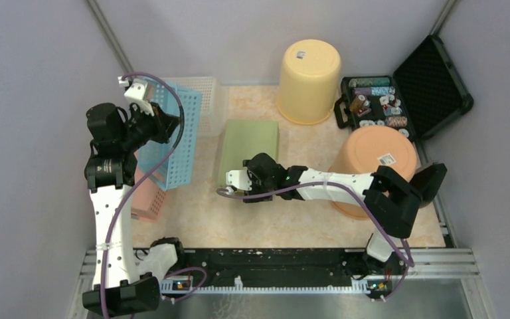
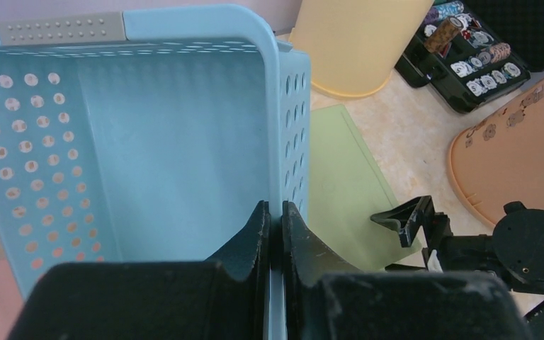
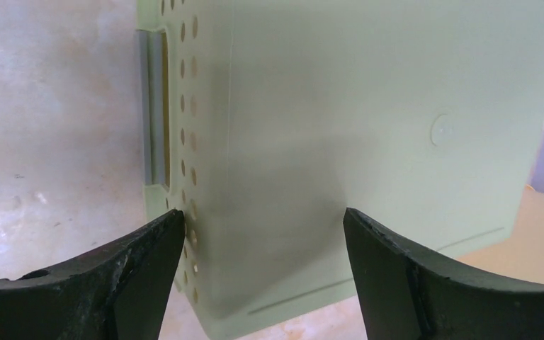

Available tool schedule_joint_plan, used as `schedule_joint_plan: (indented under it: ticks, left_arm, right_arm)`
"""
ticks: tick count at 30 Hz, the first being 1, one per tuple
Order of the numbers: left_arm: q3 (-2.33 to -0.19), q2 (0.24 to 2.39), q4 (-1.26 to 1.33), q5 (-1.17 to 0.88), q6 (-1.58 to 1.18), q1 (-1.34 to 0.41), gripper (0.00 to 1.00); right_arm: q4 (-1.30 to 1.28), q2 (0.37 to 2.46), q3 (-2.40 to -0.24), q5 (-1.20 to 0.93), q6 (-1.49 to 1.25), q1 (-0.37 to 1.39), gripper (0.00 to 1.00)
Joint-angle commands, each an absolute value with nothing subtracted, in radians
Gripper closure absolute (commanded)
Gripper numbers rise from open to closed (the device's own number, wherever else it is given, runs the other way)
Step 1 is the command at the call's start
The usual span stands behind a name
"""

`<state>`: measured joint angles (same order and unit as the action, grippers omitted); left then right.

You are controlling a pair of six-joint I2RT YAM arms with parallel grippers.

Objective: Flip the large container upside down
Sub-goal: Move the container to the center of the board.

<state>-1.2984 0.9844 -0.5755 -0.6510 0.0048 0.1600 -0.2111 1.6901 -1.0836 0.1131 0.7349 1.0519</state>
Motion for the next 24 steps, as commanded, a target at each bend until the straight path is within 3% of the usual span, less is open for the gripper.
schedule_joint_plan:
  ticks: [1, 13, 24]
  left_arm:
    - [-1.298, 0.957, -0.484, -0.682, 0.005, 0.171, 1.00]
    - [-1.292, 0.951, -0.477, -0.693, 0.003, 0.181, 1.00]
    - [-1.290, 0.952, -0.474, -0.707, 0.003, 0.193, 1.00]
  right_arm:
    - [-0.165, 1.730, -1.168, 0.185, 0.690, 1.047, 0.18]
    - [-0.157, 1.778, -1.190, 0.090, 0.783, 0.922, 0.18]
    - [-0.135, 1.887, -1.309, 0.144, 0.753, 0.858, 0.18]
